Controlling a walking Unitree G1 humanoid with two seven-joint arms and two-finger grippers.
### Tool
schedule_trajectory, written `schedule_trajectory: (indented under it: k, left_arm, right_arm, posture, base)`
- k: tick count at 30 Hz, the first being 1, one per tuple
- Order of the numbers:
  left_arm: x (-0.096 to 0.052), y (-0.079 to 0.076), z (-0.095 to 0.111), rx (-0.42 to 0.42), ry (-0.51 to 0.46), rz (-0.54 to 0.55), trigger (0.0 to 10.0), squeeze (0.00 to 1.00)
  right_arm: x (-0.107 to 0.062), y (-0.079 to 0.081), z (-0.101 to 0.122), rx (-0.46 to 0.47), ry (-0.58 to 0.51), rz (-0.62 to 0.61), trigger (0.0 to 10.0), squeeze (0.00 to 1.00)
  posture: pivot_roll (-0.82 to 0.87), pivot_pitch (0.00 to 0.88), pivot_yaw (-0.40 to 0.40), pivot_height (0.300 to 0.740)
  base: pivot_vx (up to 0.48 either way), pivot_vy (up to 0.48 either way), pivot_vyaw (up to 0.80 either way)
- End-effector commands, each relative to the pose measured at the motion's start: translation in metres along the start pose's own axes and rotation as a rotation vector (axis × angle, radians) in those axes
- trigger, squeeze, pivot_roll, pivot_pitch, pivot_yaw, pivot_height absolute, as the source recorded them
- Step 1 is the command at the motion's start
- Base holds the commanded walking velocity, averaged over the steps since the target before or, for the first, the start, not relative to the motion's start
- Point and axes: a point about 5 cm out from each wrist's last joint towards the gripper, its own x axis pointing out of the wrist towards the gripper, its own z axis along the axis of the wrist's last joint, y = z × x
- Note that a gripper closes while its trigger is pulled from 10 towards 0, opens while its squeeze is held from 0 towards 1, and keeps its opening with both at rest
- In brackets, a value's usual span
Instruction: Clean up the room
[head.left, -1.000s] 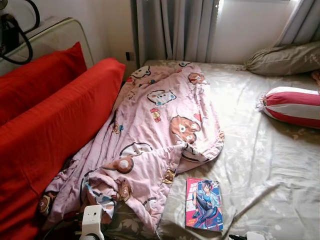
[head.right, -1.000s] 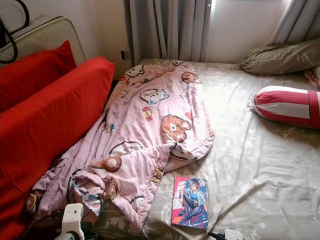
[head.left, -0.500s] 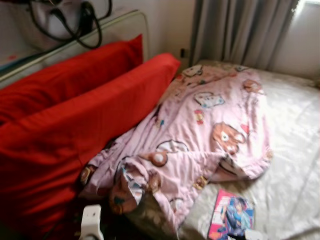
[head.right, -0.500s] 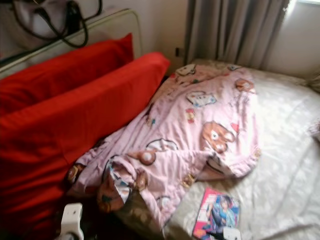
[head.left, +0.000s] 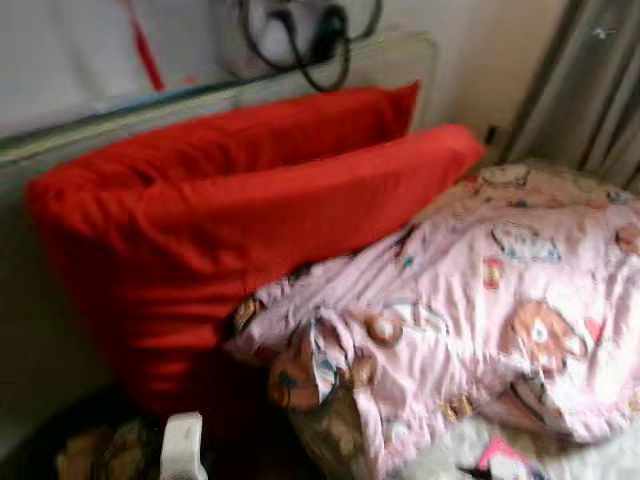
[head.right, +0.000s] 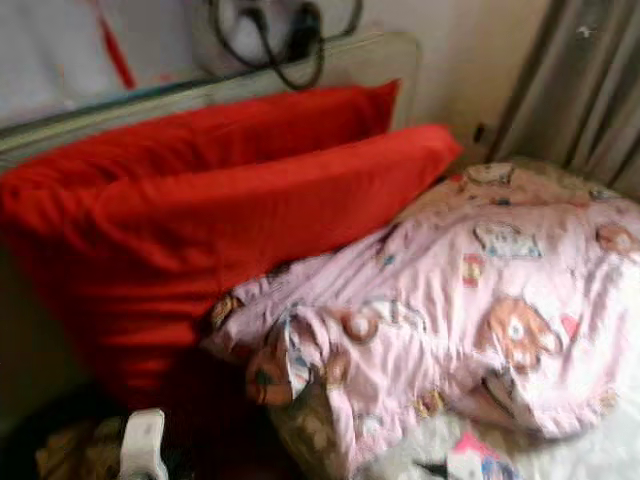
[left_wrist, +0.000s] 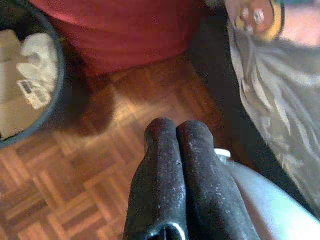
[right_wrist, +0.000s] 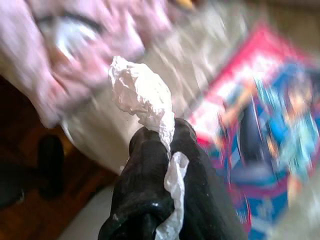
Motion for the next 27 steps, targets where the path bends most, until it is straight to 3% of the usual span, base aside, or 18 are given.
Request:
schedule_trajectory:
  k: [1, 13, 16, 27]
  left_arm:
    - [0.0005, -0.0061, -0.0024, -0.017, 0.012, -0.007, 10.0, 0.0]
    - [0.0006, -0.0058, -0.0035, -0.01, 0.028, 0.004, 10.0, 0.0]
    - [0.0005, -0.0049, -0.0038, -0.008, 0.029, 0.006, 10.0, 0.0]
    - [-0.0001, -0.0011, -0.0056, 0.005, 0.047, 0.014, 10.0, 0.0]
  right_arm:
    - [-0.0032, -0.0078, -0.0084, -0.003, 0.031, -0.02, 10.0, 0.0]
    - [-0.0032, -0.0074, -0.0094, 0.011, 0.034, -0.016, 10.0, 0.0]
    - [-0.0032, -0.0067, -0.0104, 0.049, 0.034, -0.016, 10.0, 0.0]
    - [-0.0032, -0.0053, -0.0127, 0.053, 0.044, -0.018, 10.0, 0.0]
  posture:
    - [0.09, 0.0, -0.072, 0.714]
    - [0.09, 0.0, -0.071, 0.714]
    - [0.09, 0.0, -0.067, 0.714]
    - [0.09, 0.0, -0.053, 0.714]
  base:
    - [0.0, 0.0, 0.8]
    - [0.0, 0.0, 0.8]
    - [0.0, 0.0, 0.0]
    - [0.0, 0.082, 0.0]
